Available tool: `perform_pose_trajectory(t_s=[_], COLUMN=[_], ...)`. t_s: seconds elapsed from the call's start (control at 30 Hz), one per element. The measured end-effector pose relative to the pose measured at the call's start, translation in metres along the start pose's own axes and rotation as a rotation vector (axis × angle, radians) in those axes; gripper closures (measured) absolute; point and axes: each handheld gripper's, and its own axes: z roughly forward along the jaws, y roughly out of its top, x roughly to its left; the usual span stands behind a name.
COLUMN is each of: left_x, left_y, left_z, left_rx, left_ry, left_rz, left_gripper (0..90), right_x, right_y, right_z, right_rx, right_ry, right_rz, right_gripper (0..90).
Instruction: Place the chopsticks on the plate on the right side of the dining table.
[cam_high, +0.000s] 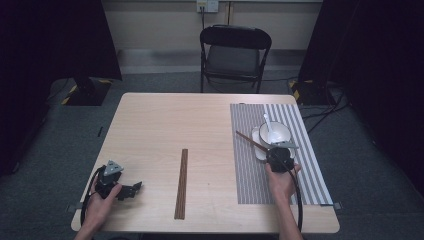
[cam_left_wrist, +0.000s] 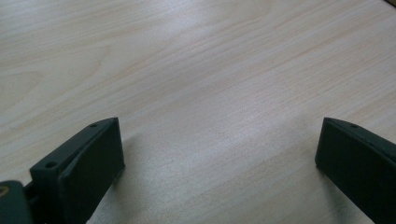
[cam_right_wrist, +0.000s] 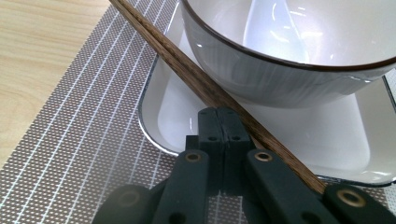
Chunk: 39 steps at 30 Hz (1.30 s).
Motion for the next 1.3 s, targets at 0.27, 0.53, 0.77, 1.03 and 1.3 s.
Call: perform_pose_trajectory(t_s=[0.27,0.53,0.77,1.03,1.3], left_x=[0.0,0.0,0.0,0.0,0.0], left_y=[0.0,0.0,0.0,0.0,0.0], left_z=[0.0,0.0,0.0,0.0,0.0], left_rx=[0.0,0.0,0.0,0.0,0.0], left_ry=[0.0,0.0,0.0,0.0,0.0], left_rz=[-0.001,-0.001,-0.001,-0.001,-0.001], left_gripper=[0.5,0.5,0.5,0.4,0.5], right_x=[-0.003,-0.01,-0.017,-0.022,-0.028], right_y=[-0.002,-0.003,-0.004,-0.005,-0.005], right_z=[-0.002,-0.004,-0.006,-0.007,-0.008], right_rx=[-0.003,-0.001,0.0,0.002,0.007], right_ry=[-0.01,-0.037,-0.052,-0.075,-0.087], right_rz=[0.01,0.003,0.011,0.005,-0.012], right_gripper=[89.7,90.0,90.0,90.0,89.6])
